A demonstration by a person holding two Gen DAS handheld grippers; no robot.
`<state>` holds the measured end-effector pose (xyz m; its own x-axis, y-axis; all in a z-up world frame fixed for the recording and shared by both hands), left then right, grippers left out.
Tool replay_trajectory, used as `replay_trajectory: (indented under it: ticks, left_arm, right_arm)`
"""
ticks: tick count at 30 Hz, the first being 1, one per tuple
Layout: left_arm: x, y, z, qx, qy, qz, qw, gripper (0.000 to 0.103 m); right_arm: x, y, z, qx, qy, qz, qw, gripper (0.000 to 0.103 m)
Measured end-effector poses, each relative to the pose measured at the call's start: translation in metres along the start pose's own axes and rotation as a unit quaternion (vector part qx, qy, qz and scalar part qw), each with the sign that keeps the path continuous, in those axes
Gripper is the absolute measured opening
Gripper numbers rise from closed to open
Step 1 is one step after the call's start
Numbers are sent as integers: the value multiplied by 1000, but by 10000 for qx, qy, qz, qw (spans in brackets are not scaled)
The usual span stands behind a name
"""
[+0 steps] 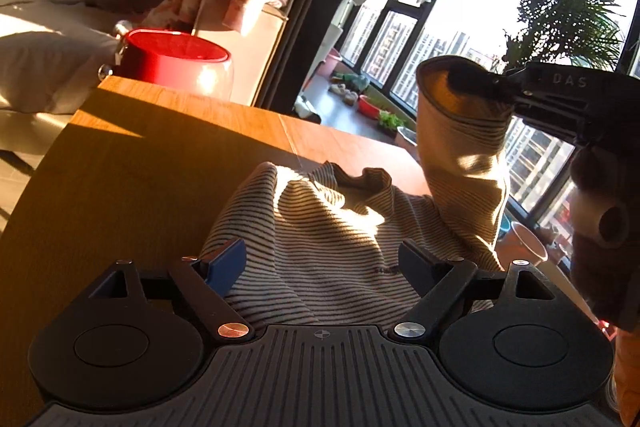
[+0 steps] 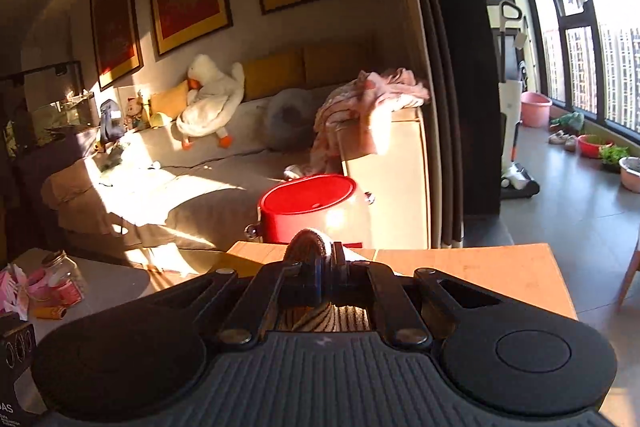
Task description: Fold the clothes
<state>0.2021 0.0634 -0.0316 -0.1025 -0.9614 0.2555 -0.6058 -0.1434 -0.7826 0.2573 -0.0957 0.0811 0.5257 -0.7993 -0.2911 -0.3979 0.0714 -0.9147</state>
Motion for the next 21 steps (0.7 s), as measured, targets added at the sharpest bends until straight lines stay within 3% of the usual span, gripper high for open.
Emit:
replay_trajectory:
  ticks: [2, 4, 6, 7, 9, 12, 15, 18, 19, 21]
  left_arm:
    - [-5, -3, -6, 54, -32, -46, 10000, 93]
    - [-8, -4, -9, 62, -69, -67, 9999, 95]
    - [-11, -4, -11, 55, -90, -96, 9999, 95]
    - [-12, -4, -12, 55, -86, -116, 9999, 95]
    - [-10, -6, -14, 77, -43, -130, 9999, 95]
    - [2, -8, -13, 117, 83, -60, 9999, 93]
    - [17, -3, -7, 37, 234, 90, 9997, 93]
    - [17, 6, 4, -111, 45, 206, 9997, 93]
    - [12, 8, 8, -170, -69, 175, 9997, 92]
    - [3, 7, 12, -247, -152, 60, 9996, 89]
  right_arm:
    - [-10, 7, 13, -110, -183, 131, 9997, 6]
    - [-17, 11, 16, -191, -470, 238, 9984, 15]
    - [-21, 6, 7, -84, -661, 245, 9975, 42]
    - [-15, 1, -4, 62, -544, 199, 9983, 44]
    - [-1, -10, -25, 357, -297, 105, 9989, 44]
    - [43, -12, -39, 407, 364, 345, 9979, 41]
    - [79, 21, -32, -105, 659, 619, 9958, 39]
    - [114, 88, -17, -1200, 1213, 964, 9806, 38]
    - [123, 107, -17, -1389, 1335, 1040, 9757, 35]
    - [117, 117, -23, -1324, 1331, 470, 9811, 32]
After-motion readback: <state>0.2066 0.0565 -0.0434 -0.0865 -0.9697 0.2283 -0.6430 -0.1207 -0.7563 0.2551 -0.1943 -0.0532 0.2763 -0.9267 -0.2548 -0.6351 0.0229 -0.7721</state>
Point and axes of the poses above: each gripper's, at about its wrist camera, not at the fingertips, and z roughly the way its jaws point, x to its right, y to its underside, the point moved 9 cm from there along z, roughly the way its jaws point, and after that the axes turned 15 degrees about -y, right-handed, at the moved point
